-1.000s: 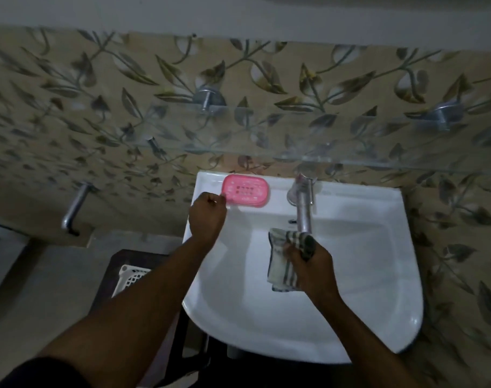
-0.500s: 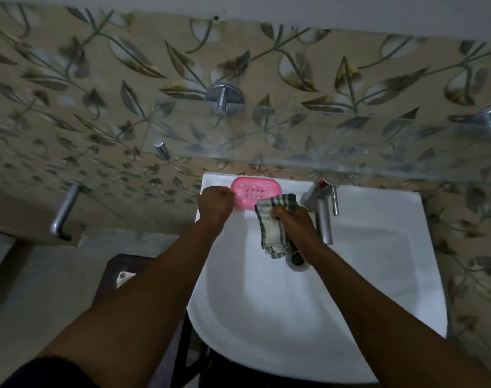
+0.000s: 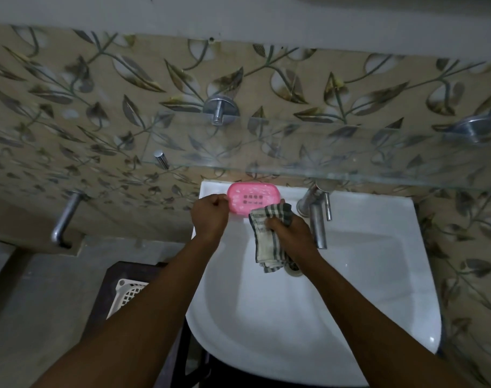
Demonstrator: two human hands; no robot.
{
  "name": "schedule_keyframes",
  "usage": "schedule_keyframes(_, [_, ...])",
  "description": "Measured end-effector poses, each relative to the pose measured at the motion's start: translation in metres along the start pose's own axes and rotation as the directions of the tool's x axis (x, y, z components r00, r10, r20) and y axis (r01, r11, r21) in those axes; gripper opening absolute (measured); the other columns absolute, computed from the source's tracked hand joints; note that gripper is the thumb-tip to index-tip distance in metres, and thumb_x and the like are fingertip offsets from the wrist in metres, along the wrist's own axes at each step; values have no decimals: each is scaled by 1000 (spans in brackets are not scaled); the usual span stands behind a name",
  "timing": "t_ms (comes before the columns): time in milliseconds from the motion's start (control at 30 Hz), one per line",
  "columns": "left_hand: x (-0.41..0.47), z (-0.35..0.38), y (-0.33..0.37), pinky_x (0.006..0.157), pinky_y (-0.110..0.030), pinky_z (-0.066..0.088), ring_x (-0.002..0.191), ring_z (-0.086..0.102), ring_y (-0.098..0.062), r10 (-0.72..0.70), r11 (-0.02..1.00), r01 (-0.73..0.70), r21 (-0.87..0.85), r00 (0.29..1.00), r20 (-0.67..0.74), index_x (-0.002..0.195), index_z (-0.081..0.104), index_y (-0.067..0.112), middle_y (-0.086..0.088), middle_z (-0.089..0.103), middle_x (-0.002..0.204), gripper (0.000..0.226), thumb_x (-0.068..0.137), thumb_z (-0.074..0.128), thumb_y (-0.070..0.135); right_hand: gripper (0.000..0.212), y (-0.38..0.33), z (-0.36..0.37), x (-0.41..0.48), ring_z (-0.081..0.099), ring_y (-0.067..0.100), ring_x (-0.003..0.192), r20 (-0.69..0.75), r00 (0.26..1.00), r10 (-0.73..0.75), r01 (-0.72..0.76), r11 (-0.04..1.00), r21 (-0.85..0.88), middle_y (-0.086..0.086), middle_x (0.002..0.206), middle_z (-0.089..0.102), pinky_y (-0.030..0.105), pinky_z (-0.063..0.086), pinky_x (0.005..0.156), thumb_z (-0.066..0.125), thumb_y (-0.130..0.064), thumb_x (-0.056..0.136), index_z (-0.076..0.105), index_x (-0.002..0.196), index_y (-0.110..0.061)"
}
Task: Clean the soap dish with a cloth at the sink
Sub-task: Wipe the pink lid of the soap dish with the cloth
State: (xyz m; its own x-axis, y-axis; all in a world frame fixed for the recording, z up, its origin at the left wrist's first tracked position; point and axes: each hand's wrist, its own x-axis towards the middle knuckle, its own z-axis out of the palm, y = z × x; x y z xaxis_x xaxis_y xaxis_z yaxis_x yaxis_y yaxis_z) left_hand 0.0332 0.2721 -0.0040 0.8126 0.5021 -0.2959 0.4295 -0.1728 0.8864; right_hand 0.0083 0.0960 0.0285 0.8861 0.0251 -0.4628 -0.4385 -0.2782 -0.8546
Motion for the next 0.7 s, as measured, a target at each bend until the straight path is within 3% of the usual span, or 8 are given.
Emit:
schedule_keyframes(233, [-34,-11,2,64,-30,51,83,62,-21,-45,911,100,-401,988,145,86,68,18,-5,68,95,14,92,59,8,7,0,-19,-43,69,22,91,13,1000,-28,27,999,25,8,94,73,41,56,84,63,-14,88,68,94,-16])
schedule_keyframes(333, [-54,-9,0,69,-31,52,86,61,-20,-54,789,204,-579,962,266,85,62,20,0,68,91,18,95,51,9,8,7,-26,-69,70,21,90,27,999,-25,24,999,36,5,93,74,42,57,84,66,-16,87,70,90,-21])
schedule_keyframes(400, [-68,-6,-7,77,-37,51,93,61,-23,-84,649,319,-690,932,352,92,64,18,-3,68,95,10,93,53,19,9,11,-28,-87,70,21,90,44,999,-23,22,999,29,3,93,75,40,57,83,67,-15,87,70,88,-24])
schedule_keyframes(433, [-74,-4,-12,82,-41,49,100,60,-28,-91,567,370,-736,916,390,101,65,15,-9,67,105,19,90,57,28,10,12,-28,-97,70,21,89,54,998,-28,27,999,17,5,92,75,38,57,81,67,-14,87,70,88,-23])
schedule_keyframes(500, [-87,1,-22,101,-51,42,123,49,-40,-86,432,462,-775,876,474,128,58,7,-23,53,133,58,86,61,46,9,17,-27,-117,70,19,85,82,996,-45,47,999,-18,5,90,74,35,55,78,66,-13,88,70,88,-20])
schedule_keyframes(567, [-102,7,-26,116,-60,20,140,33,-43,3,301,544,-784,821,571,147,40,8,-23,37,151,82,86,55,61,8,23,-27,-134,69,14,82,105,994,-43,47,998,-36,-1,86,74,30,54,75,66,-14,87,70,87,-21])
schedule_keyframes(633, [-114,13,-26,118,-59,14,136,36,-43,76,232,569,-789,798,598,146,39,11,-21,42,148,84,86,42,69,14,30,-28,-147,69,7,78,125,991,-41,47,998,-42,-8,81,73,21,53,68,68,-13,86,70,84,-27])
schedule_keyframes(700, [-125,16,-23,117,-60,19,126,48,-42,110,175,584,-793,788,605,140,46,10,-22,56,131,86,84,39,75,27,35,-34,-157,67,-5,77,150,986,-75,84,995,-55,-21,77,72,7,48,63,69,-10,85,67,88,-37])
